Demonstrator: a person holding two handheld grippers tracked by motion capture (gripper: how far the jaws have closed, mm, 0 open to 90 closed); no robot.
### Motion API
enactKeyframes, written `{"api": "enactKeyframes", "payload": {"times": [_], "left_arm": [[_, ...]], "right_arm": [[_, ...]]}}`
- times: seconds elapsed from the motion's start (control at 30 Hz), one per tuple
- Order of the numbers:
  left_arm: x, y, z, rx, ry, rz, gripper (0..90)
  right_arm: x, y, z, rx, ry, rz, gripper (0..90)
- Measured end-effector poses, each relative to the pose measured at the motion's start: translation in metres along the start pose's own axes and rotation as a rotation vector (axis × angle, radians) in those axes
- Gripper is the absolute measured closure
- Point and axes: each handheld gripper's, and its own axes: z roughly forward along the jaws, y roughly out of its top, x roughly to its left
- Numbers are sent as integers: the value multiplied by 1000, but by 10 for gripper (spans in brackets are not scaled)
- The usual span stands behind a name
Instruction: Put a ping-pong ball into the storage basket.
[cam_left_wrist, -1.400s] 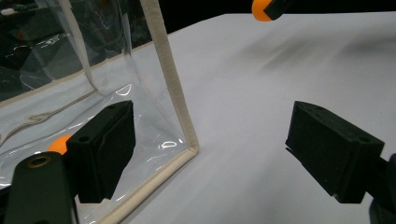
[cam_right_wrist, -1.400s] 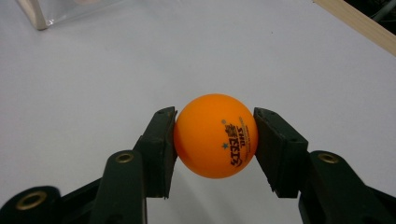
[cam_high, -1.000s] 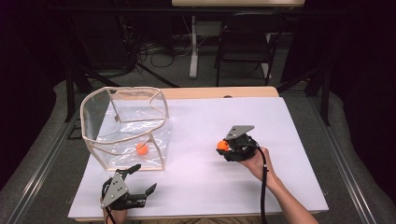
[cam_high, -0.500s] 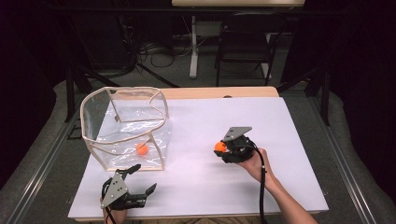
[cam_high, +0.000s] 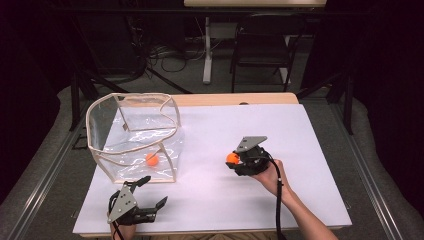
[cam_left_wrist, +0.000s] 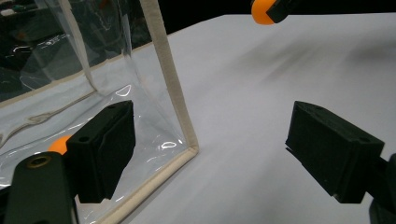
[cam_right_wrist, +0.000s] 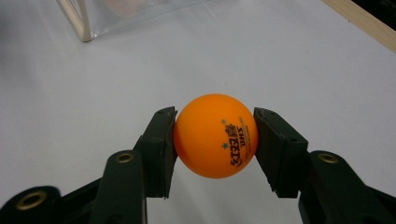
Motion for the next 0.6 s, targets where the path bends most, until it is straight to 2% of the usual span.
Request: {"api": "enactKeyframes", "payload": {"times": [0.6], "left_arm": [[0, 0, -1, -3, 3, -1, 157]], "right_arm": [[5, 3, 0, -29, 28, -10, 509]]}}
